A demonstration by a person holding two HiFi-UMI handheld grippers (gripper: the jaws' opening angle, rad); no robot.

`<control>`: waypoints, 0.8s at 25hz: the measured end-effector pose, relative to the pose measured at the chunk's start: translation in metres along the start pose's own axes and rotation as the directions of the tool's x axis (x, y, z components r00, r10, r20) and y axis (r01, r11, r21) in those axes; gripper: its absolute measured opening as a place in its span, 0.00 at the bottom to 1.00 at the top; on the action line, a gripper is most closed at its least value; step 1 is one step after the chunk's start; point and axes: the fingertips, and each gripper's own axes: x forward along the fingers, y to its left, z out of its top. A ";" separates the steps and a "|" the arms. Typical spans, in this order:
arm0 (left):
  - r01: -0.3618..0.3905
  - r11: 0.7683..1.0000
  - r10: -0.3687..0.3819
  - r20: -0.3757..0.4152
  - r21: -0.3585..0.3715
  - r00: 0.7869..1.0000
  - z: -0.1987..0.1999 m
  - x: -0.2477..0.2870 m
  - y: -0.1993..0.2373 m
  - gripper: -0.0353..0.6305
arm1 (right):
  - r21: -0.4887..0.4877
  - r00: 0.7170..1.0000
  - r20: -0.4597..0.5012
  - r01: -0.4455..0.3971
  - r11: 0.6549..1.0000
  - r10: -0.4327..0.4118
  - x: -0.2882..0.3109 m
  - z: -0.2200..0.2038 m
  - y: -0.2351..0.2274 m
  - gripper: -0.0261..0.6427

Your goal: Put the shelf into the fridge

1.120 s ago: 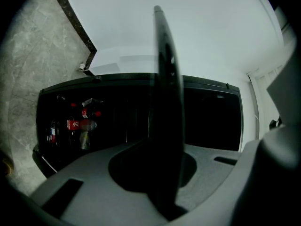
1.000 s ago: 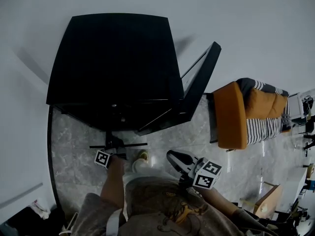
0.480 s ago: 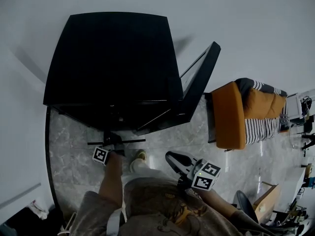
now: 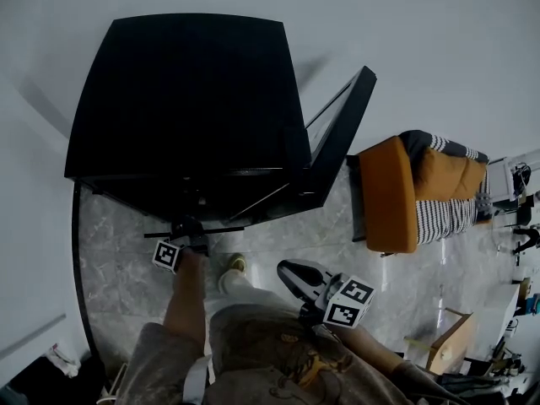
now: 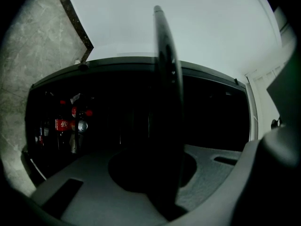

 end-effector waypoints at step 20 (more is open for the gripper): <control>0.016 1.000 -0.016 -0.027 -0.002 1.000 0.004 0.046 0.000 0.08 | -0.001 1.000 0.007 0.007 1.000 -0.007 0.002 -0.005 0.005 0.08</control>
